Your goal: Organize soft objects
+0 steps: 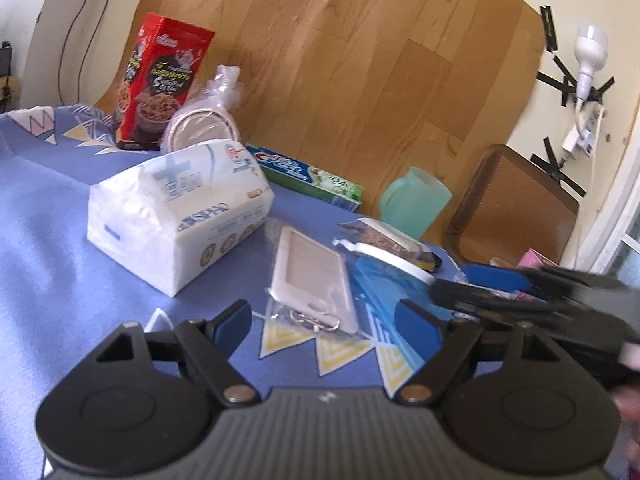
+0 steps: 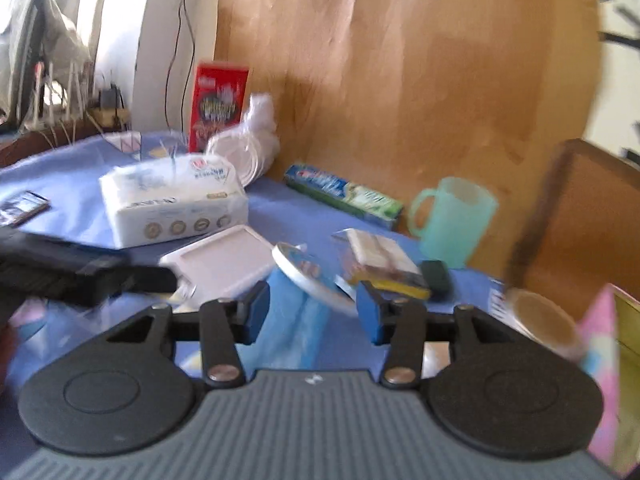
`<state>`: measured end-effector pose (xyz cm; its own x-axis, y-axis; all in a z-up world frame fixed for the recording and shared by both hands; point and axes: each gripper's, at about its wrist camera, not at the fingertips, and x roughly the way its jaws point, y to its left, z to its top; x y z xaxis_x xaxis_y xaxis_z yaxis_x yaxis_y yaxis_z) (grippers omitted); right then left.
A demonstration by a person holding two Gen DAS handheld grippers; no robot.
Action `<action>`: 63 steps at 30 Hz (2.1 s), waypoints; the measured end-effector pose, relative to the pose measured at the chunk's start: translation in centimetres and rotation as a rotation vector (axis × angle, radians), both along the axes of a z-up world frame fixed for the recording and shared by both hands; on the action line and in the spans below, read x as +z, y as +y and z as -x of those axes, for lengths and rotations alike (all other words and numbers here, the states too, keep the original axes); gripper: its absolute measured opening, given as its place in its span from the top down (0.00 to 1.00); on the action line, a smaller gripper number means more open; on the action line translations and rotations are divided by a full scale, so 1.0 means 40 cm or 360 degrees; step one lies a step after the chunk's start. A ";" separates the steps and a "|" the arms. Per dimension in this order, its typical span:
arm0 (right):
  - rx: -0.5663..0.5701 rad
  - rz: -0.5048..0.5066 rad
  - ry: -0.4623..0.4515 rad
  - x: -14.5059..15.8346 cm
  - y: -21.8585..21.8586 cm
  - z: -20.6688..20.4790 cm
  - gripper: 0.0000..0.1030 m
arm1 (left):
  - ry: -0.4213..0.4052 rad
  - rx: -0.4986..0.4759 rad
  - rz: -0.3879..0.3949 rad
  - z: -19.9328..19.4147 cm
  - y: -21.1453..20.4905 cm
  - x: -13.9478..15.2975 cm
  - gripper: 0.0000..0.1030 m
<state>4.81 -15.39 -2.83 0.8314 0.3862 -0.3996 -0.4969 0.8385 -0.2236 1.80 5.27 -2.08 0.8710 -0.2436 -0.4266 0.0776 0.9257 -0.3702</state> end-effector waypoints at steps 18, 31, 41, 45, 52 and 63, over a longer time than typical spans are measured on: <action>0.0151 0.0012 0.0002 -0.052 -0.205 0.331 0.89 | 0.0033 -0.0338 0.0094 0.026 -0.028 0.004 0.18; 0.0251 -0.0209 0.0261 -0.106 -0.210 0.369 0.29 | 0.0148 -0.0564 0.0180 0.104 -0.061 0.023 0.18; 0.0408 -0.0187 0.0274 -0.113 -0.139 0.354 0.28 | 0.0348 -0.0505 0.0067 0.143 -0.009 0.004 0.49; 0.0466 -0.0059 0.0298 -0.136 -0.097 0.356 0.10 | 0.0346 -0.0535 -0.0086 0.160 -0.048 -0.014 0.57; 0.0356 -0.0101 0.0195 -0.124 -0.079 0.346 0.20 | 0.0334 -0.0532 0.0038 0.138 -0.073 0.001 0.59; -0.0194 -0.0165 -0.0308 -0.011 -0.323 0.394 0.21 | -0.0005 -0.1006 -0.0053 0.012 -0.451 0.181 0.59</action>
<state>-10.95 -28.33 -3.26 0.9316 0.3088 -0.1917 -0.3468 0.9131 -0.2145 1.33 -12.78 5.15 0.5645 -0.6981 -0.4404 0.6141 0.7117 -0.3411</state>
